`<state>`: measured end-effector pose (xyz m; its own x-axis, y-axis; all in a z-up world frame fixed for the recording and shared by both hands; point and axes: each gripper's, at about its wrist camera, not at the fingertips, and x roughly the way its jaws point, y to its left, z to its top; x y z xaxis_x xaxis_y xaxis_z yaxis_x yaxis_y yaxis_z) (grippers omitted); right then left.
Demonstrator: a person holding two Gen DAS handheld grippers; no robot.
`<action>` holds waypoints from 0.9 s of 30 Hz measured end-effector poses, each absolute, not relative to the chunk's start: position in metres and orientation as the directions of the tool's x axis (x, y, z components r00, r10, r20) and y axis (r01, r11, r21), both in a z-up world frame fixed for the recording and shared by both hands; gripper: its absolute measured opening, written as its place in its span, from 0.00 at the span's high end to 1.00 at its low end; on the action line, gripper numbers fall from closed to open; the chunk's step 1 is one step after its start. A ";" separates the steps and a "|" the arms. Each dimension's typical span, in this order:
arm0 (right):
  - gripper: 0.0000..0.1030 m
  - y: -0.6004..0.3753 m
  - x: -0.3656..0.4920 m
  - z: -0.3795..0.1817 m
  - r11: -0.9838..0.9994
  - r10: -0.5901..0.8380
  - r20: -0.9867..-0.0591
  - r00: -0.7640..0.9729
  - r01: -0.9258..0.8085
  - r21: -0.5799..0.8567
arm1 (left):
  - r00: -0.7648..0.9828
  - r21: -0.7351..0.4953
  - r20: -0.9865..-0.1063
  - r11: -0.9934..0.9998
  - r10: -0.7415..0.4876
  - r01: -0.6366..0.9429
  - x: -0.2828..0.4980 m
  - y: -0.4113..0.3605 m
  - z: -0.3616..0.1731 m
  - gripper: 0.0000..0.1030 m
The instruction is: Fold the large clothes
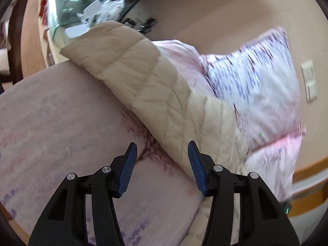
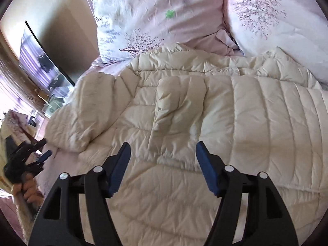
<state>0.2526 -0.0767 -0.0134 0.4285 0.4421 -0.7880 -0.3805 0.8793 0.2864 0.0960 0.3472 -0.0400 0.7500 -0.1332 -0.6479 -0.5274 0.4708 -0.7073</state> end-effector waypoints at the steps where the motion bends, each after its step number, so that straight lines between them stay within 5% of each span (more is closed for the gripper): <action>1: 0.35 -0.080 0.251 -0.013 0.875 0.451 -0.789 0.417 -0.382 0.299 | 0.751 -0.708 -0.649 0.458 -0.122 -0.538 0.097 0.350 -0.041 0.50; 7: 0.35 -0.096 0.242 -0.017 0.862 0.479 -0.794 0.375 -0.368 0.347 | 0.786 -0.762 -0.611 0.340 -0.098 -0.551 0.104 0.375 -0.051 0.51; 11: 0.35 -0.103 0.236 -0.019 0.859 0.486 -0.787 0.379 -0.373 0.351 | 0.775 -0.755 -0.626 0.310 -0.082 -0.577 0.110 0.384 -0.059 0.88; 12: 0.35 -0.107 0.235 -0.018 0.858 0.488 -0.784 0.383 -0.376 0.350 | 0.774 -0.756 -0.628 0.302 -0.083 -0.581 0.110 0.386 -0.061 0.91; 19: 0.35 -0.137 0.229 -0.012 0.862 0.491 -0.760 0.426 -0.362 0.354 | 0.804 -0.753 -0.593 0.376 -0.033 -0.540 0.101 0.384 -0.026 0.95; 27: 0.35 -0.170 0.226 -0.007 0.865 0.498 -0.732 0.465 -0.321 0.385 | 0.890 -0.756 -0.450 0.562 -0.072 -0.337 0.111 0.326 0.062 0.95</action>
<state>0.2261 -0.1703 -0.0074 0.4648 0.4980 -0.7321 -0.3205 0.8654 0.3851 0.1114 0.3262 0.0618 0.8900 -0.0723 -0.4502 -0.3367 0.5616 -0.7558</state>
